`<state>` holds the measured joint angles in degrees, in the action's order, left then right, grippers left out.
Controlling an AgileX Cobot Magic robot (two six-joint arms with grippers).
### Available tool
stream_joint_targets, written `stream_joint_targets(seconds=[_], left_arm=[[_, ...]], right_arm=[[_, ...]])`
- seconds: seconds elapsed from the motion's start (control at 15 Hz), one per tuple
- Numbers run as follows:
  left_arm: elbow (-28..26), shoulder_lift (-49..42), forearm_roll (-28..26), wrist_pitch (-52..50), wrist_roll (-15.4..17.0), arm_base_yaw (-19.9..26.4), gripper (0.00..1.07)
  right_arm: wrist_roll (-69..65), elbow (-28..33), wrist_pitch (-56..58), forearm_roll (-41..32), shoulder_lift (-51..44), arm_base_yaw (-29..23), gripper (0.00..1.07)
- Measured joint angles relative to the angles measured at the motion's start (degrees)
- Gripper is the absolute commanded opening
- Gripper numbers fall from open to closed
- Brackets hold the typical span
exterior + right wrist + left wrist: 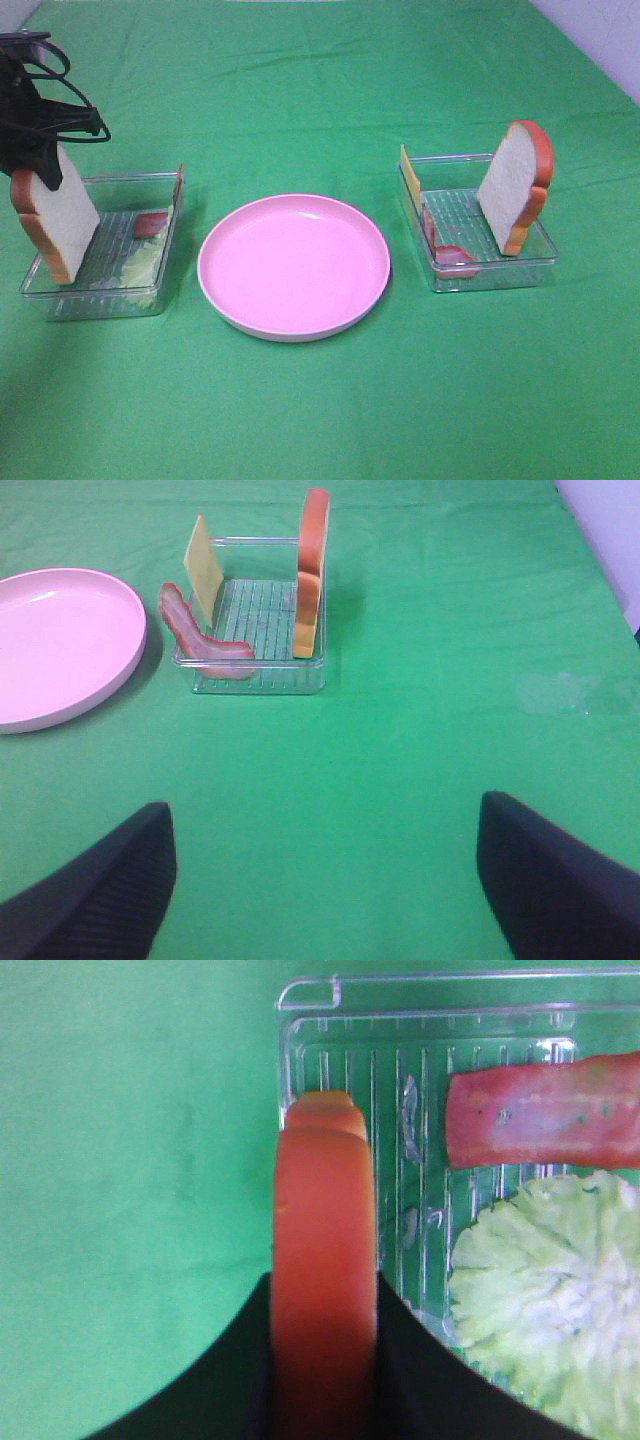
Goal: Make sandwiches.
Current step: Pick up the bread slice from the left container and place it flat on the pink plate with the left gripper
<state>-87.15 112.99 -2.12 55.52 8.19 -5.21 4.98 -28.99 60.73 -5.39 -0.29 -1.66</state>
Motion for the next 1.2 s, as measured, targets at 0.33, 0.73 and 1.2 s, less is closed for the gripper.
stream_joint_targets(seconds=[0.33, 0.73, 1.2], left_arm=[[0.00, -17.30, -4.35, 0.46, 0.00, 0.00, 0.00], [0.00, -20.91, -32.54, 0.23, -13.41, -0.74, 0.00], [0.06, -4.93, -44.63, -0.46, -21.72, -13.18, 0.00]], right_arm=[[0.00, 0.00, 0.00, 0.00, 0.00, 0.00, 0.78], [0.00, 0.00, 0.00, 0.00, 0.00, 0.00, 0.78], [0.00, 0.00, 0.00, 0.00, 0.00, 0.00, 0.78]])
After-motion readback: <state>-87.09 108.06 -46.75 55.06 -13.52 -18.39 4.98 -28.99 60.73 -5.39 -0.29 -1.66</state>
